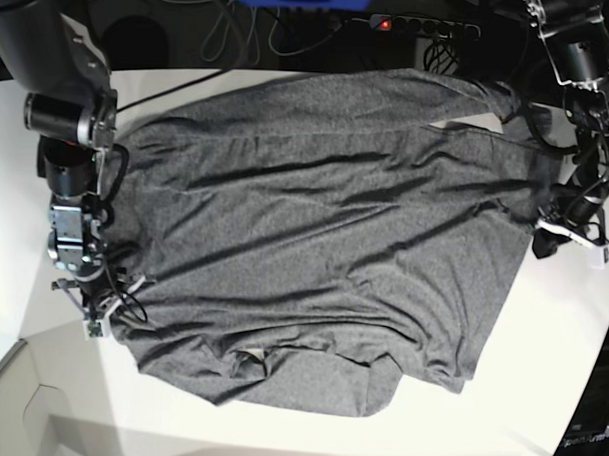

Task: Layout the t-shirt on the table in an organized manner, then fold the t-shirt properly
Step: 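Drag the held corners outward with both grippers to stretch the shirt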

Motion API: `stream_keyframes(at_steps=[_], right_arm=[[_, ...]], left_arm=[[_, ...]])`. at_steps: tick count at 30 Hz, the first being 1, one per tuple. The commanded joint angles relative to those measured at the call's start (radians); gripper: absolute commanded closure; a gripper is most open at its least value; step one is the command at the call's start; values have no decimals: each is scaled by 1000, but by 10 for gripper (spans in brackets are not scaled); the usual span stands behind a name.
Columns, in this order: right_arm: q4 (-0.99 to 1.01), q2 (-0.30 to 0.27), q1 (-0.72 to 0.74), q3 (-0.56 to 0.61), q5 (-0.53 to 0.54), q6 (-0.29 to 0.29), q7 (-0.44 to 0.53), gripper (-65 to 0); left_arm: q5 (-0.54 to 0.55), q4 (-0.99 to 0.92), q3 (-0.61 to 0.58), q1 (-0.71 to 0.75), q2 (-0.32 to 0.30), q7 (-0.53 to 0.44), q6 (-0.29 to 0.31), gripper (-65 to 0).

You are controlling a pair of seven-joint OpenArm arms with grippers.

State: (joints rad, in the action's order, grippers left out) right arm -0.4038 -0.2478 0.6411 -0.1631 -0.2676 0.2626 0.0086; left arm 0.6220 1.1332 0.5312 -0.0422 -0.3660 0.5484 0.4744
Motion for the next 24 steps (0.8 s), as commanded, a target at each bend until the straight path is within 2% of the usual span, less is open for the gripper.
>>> stream_keyframes(at_steps=[1,3,7,10,13,16,19,21,24], right_arm=[[-10,-9,41,-2,-8,-35,6,0],[-14,-8,50,-8,-8,-67,35,0],[-13,-6,79,-10,-2,-72,93,0],[-16,2,95,-11,-2,-73,95,0],[-19,2,108,-11,-2,-75,74,0],[-80,-9,96,-36,-2,-75,9,0],[-235,-12,23,-140,0,-70,-111,0],[-367,5,-37,-197,0,-58,-192,0],[-591,34,-160,-250,0,51,-327,0]], left_arm=[[19,20,7,-12,-21,-21,8,-1],[22,20,7,-11,-23,-21,8,-1],[25,21,8,8,-24,-20,10,-1],[26,34,19,9,-23,-20,17,-1],[26,95,88,18,-11,-3,20,-1],[26,173,174,26,15,100,20,-3],[26,238,264,25,31,226,22,-4],[26,282,323,37,32,309,22,-4],[26,330,425,75,40,399,22,-4]])
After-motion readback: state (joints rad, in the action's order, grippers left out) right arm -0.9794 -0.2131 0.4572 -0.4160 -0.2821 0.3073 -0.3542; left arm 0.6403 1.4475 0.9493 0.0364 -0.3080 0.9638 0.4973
